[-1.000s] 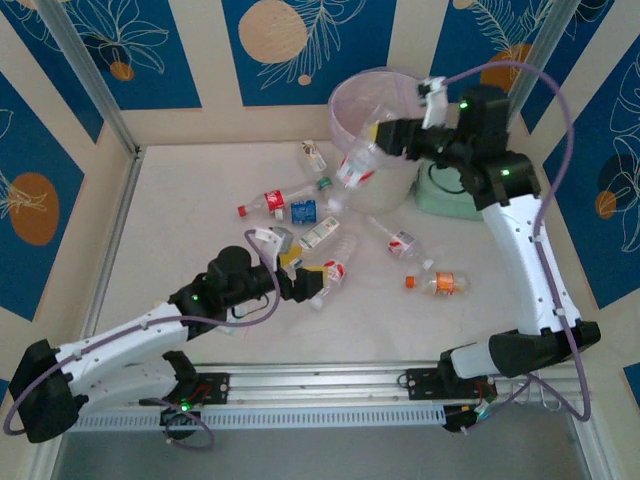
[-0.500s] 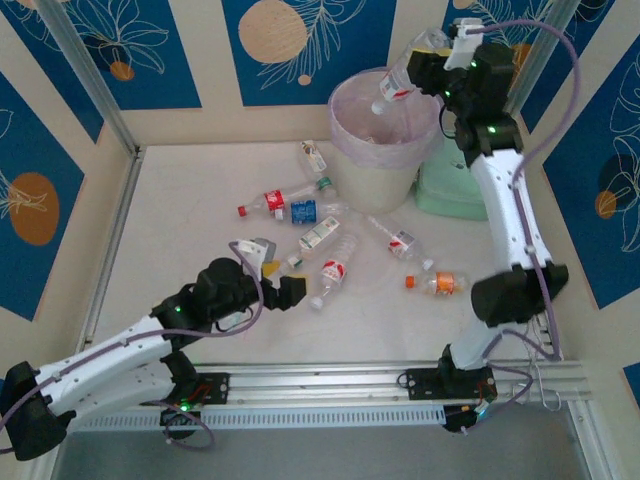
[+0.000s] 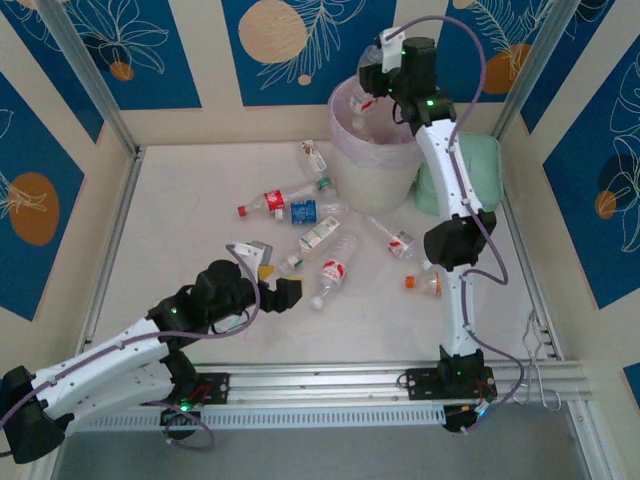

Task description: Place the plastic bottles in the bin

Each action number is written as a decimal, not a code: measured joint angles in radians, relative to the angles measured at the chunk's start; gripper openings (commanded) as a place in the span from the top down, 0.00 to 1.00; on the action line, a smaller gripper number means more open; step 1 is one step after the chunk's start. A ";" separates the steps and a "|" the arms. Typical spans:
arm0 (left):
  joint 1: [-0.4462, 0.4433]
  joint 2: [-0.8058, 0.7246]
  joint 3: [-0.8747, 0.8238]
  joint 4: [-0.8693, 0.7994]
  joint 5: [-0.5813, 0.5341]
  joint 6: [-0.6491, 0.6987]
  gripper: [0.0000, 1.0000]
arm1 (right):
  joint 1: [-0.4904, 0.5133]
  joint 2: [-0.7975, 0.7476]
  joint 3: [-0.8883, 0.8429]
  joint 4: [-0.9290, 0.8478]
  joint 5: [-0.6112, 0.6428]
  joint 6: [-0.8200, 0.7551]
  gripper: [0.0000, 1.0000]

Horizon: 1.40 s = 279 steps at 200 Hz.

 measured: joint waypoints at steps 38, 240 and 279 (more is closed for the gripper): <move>0.000 -0.004 0.000 -0.021 -0.005 -0.003 0.04 | 0.009 0.046 -0.029 -0.085 -0.019 -0.021 0.93; 0.000 0.093 0.009 -0.023 -0.033 0.001 0.04 | -0.068 0.158 -0.168 -0.285 -0.247 0.197 0.62; 0.000 0.099 0.032 -0.036 -0.040 0.000 0.03 | -0.069 0.156 -0.137 -0.327 -0.222 0.200 0.34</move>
